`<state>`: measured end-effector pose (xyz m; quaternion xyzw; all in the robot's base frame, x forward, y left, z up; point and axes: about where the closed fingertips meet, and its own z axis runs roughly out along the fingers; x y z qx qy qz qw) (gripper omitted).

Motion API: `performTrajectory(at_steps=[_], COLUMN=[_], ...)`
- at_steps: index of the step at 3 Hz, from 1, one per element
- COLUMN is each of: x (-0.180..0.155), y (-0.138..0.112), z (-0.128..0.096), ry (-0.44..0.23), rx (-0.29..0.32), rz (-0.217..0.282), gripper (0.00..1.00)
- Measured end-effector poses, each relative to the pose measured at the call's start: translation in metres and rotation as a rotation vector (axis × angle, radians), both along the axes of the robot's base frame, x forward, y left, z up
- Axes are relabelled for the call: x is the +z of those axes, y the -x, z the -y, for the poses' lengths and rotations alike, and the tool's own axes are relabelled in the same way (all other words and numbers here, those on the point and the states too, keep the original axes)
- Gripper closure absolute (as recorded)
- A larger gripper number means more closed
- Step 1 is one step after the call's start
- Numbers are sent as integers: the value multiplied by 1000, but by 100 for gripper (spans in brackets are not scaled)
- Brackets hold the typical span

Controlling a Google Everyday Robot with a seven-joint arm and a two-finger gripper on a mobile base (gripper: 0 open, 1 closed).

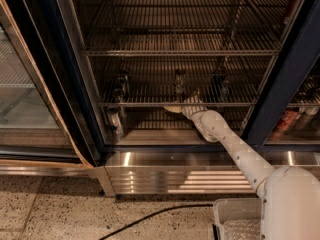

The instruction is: Pick 7up can from bottom shelf of fridge

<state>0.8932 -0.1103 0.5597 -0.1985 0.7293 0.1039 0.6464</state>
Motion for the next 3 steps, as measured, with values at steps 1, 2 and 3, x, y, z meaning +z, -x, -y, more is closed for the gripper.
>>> performTrajectory(at_steps=[1, 2, 3], x=[-1, -4, -2], y=[-17, -35, -52], z=[-3, -2, -4], ry=[-1, -7, -22], rx=[-10, -26, -31], rz=[14, 17, 28], gripper=[0, 0, 0])
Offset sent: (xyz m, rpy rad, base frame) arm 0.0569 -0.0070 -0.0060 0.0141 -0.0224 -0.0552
